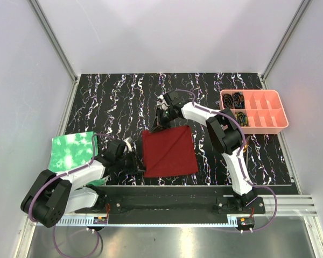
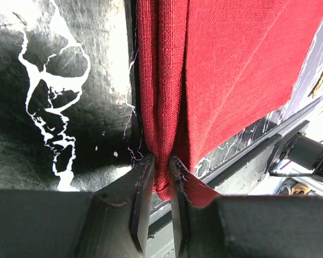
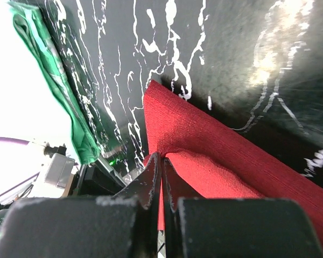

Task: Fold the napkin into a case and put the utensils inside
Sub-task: Fold the top corner of the square-folded napkin at the center of the board.

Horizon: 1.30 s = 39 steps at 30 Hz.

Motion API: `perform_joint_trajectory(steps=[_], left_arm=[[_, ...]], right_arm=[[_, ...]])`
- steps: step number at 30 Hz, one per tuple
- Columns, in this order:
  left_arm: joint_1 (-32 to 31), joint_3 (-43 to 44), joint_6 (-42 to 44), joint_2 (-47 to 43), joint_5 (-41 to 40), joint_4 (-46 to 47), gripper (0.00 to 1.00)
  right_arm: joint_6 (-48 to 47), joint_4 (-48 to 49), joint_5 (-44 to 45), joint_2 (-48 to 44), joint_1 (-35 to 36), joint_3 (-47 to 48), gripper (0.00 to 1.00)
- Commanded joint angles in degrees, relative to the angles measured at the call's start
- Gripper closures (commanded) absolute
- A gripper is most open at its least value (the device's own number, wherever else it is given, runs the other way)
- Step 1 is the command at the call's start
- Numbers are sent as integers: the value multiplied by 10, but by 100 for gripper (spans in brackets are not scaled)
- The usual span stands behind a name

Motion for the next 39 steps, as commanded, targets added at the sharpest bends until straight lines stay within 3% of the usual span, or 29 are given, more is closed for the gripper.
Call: perform_joint_trajectory(steps=[1,15,18,22,23,27,30,31,33,34,39], left_arm=[[-3,-14,23,2,-17,-53,76],[-3,-7,31,-4,-30,-65,73],[-4,2,33,-15,-42,-87,63],[-2,31,26,-108,-97,-156,53],[-3,55,24,-129,-112,-194,51],[2,130,37,-205,-208,-278,40],[3,161,59,-193,-188,-240,41],[3,159,61,-178,-114,-207,48],[-5,160,52,-100,-48,-133,60],[-12,169,54,-70,-13,-120,67],[-38,171,54,26,29,-57,75]], right_arm=[[2,-4,-18,13,12,33,100],[5,-15,-27,49,13,79,93],[4,-24,-31,56,13,97,82],[-14,-55,-11,31,12,138,69],[-21,-88,5,28,11,151,59],[-62,-163,38,-4,6,210,41],[-75,-177,66,-74,-11,177,34],[-80,-176,77,-96,-13,130,34],[-85,-161,111,-160,-27,69,30],[-83,-153,114,-178,-34,11,30],[-65,-61,103,-273,-68,-158,35]])
